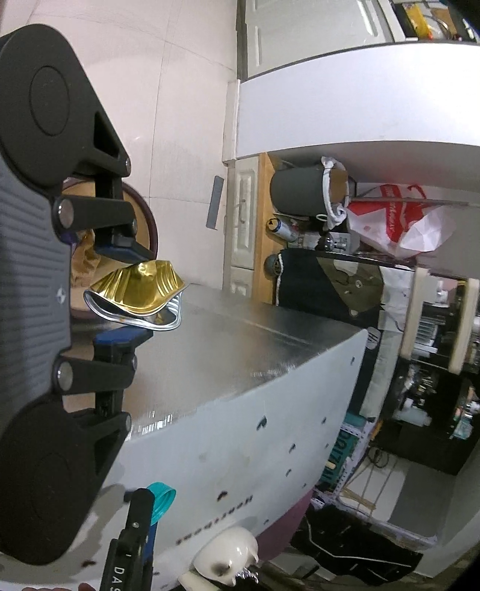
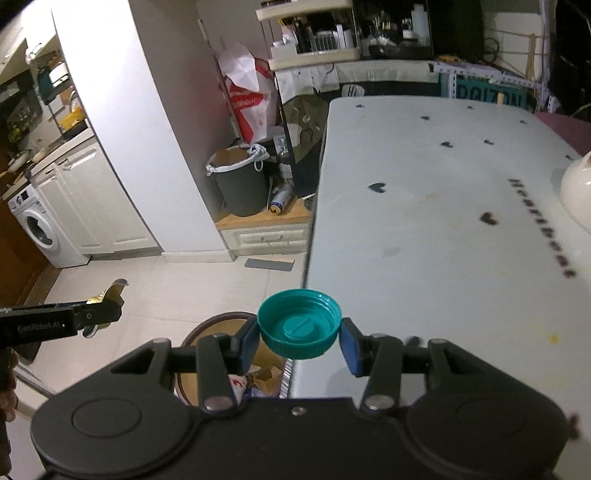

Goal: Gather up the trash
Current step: 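Lift the gold wrapper and teal cap and carry them over the wastebasket, then lower both held items into the wastebasket and open both tools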

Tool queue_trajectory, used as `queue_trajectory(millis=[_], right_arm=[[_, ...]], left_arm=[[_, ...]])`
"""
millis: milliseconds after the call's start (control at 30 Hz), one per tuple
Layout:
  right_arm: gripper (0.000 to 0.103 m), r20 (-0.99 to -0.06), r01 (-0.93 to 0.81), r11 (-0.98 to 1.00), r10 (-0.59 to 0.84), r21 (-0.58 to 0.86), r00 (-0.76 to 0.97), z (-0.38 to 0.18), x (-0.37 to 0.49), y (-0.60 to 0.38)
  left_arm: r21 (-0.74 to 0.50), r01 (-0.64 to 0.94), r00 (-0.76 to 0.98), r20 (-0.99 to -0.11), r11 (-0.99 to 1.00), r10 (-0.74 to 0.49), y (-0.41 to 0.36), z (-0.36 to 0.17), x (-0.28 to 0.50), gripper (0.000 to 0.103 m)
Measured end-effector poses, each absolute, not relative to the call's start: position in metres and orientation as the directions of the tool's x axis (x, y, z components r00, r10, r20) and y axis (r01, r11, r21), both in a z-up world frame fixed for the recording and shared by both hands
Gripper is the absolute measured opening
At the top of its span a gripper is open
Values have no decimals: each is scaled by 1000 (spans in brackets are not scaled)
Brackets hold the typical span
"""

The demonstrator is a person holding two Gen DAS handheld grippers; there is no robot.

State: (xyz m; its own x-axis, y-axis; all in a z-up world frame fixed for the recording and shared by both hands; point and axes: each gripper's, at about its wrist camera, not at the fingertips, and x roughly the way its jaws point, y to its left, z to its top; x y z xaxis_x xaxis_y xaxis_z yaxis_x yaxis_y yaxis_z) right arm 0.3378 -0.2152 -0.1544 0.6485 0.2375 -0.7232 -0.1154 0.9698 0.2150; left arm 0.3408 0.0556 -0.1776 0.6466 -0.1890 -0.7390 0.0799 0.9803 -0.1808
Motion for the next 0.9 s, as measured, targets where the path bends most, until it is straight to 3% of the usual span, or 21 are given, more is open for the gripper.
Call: queue_trajectory(millis=[467, 900], right_arm=[[48, -816, -123, 966, 258, 228, 518, -226, 424, -131], [48, -928, -161, 956, 279, 244, 249, -328, 457, -82]], left_arm=[[-252, 52, 478, -843, 966, -245, 117, -266, 408, 38], [-294, -31, 316, -910, 955, -269, 136, -345, 427, 38]])
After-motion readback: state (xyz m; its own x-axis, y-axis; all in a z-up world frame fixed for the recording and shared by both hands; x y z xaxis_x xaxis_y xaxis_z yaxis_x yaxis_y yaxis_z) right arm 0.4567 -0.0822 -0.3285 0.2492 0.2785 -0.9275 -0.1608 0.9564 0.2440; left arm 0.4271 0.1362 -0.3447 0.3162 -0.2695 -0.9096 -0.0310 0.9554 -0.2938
